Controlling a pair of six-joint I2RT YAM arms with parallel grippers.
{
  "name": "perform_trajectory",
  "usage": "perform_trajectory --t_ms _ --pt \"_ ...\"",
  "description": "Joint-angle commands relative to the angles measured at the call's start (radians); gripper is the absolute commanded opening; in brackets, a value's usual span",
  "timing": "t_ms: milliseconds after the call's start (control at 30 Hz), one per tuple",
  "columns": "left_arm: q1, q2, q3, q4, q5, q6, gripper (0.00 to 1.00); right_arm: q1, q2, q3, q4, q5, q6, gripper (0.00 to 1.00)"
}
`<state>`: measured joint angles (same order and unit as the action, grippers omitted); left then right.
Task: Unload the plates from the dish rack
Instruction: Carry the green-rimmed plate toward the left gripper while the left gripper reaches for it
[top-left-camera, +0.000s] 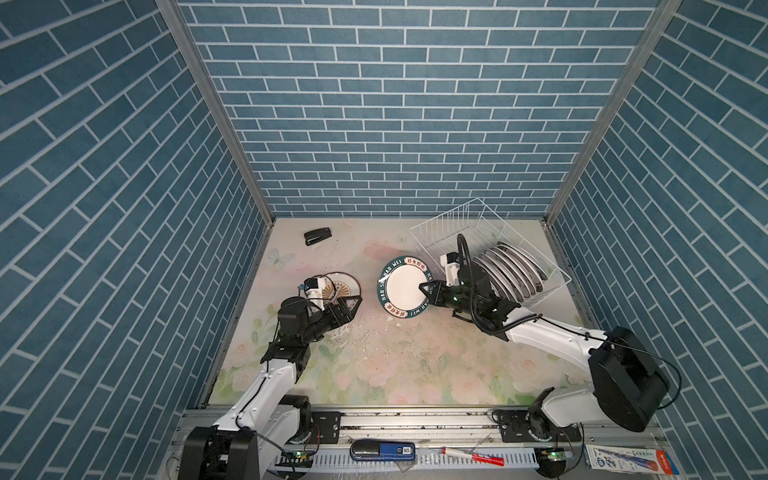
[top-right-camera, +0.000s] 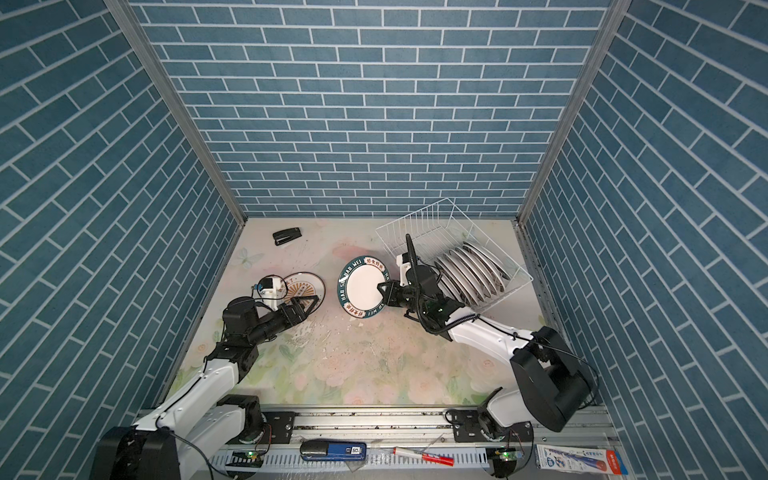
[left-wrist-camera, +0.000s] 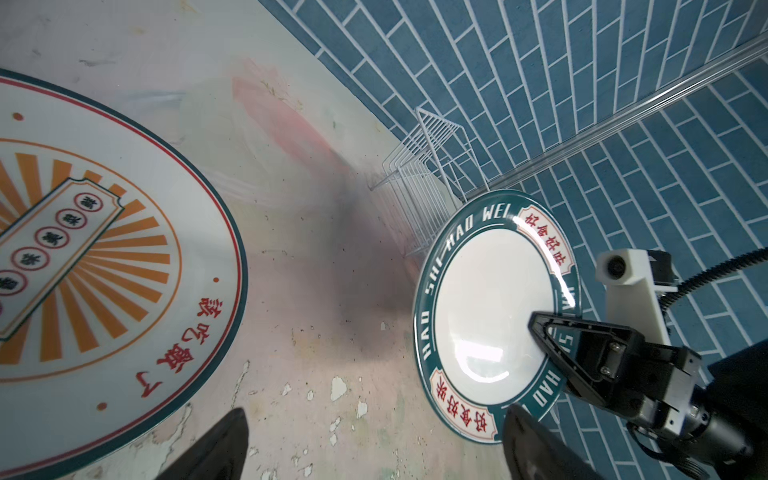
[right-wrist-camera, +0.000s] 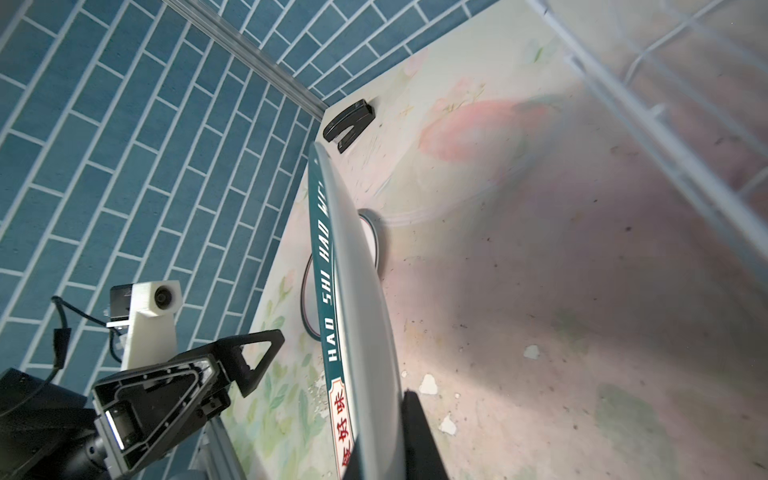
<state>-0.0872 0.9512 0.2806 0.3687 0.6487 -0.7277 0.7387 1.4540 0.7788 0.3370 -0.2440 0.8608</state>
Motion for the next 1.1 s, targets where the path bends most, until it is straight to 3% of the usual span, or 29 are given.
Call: perform_trajectory --t_ms 0,200,467,600,1067 --pt "-0.016 0.027 -0.009 0.091 -0.001 -0.011 0.95 0.000 0.055 0.043 0.189 -0.120 0.152 0.00" --pt "-0.036 0.113 0.018 0.128 0.017 -0.022 0.90 0.003 0.141 0.047 0.331 -0.176 0.236 0.00" --pt "-0.045 0.207 0.013 0.261 0.051 -0.067 0.81 0.016 0.224 0.074 0.409 -0.224 0.272 0.00" --pt "-0.055 0.203 0.025 0.245 0.046 -0.058 0.75 0.019 0.257 0.088 0.429 -0.251 0.276 0.00" --pt "-0.059 0.177 0.027 0.222 0.063 -0.043 0.25 0.031 0.305 0.111 0.458 -0.282 0.271 0.00"
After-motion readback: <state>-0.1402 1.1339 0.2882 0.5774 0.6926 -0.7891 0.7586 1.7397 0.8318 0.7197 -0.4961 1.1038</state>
